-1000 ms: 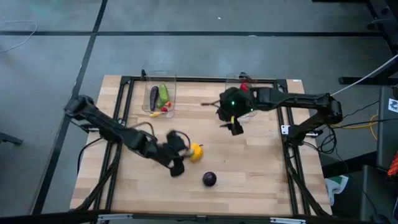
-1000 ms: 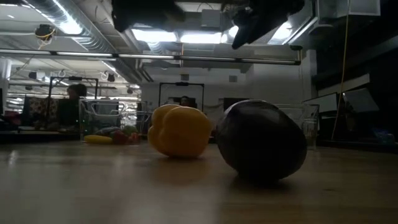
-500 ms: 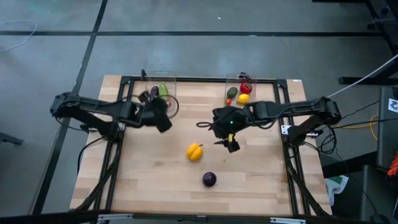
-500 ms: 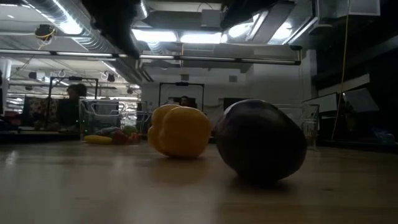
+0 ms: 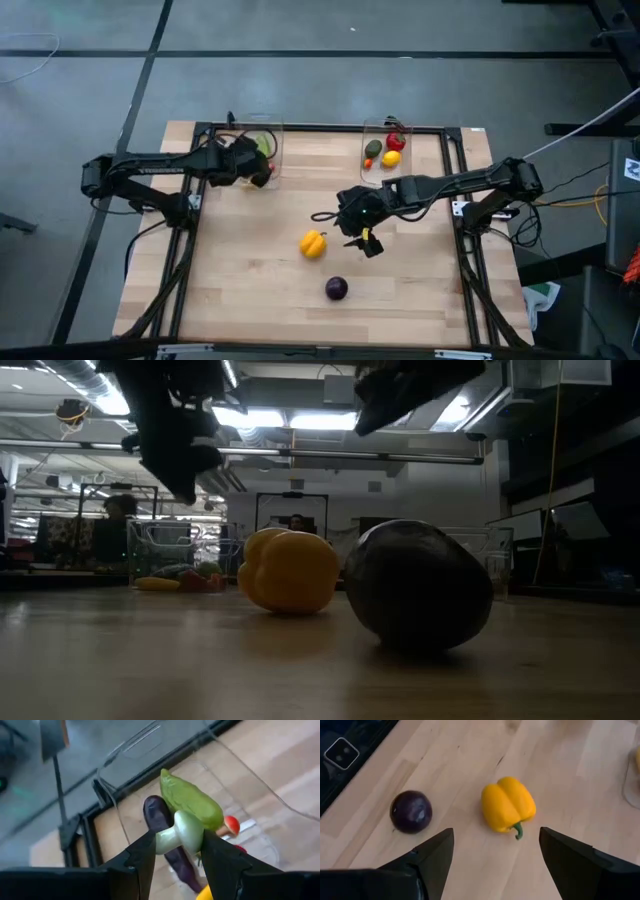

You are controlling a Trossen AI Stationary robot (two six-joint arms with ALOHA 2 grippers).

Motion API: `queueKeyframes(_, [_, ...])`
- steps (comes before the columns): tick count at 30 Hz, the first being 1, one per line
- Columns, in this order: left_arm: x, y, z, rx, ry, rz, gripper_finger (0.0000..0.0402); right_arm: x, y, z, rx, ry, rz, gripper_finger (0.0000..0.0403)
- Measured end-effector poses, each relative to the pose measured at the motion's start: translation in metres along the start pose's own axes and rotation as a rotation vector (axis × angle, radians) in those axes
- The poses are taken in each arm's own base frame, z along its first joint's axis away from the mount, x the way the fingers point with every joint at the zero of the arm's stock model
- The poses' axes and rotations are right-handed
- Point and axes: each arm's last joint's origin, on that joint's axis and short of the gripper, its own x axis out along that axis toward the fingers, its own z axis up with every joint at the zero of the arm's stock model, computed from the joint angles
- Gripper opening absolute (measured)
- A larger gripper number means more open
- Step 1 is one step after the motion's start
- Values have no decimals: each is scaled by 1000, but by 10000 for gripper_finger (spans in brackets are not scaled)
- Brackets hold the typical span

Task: Sort produce into baskets
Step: Put the green mushroom into the left transparent bin, then put the yellow bell pepper into the left transparent bin

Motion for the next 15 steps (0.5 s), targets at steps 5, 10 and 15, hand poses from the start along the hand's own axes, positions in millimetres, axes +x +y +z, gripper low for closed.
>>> queueKeyframes(5, [15,6,2,-108,86,-71,159,21,1,-18,-8,-29,-9,292])
queueKeyframes(10, [23,12,7,-170,104,-87,195,32,3,-33,-7,-26,-8,292])
queueKeyframes(15, [28,17,10,-236,122,-85,226,36,4,-40,-2,-1,-18,292])
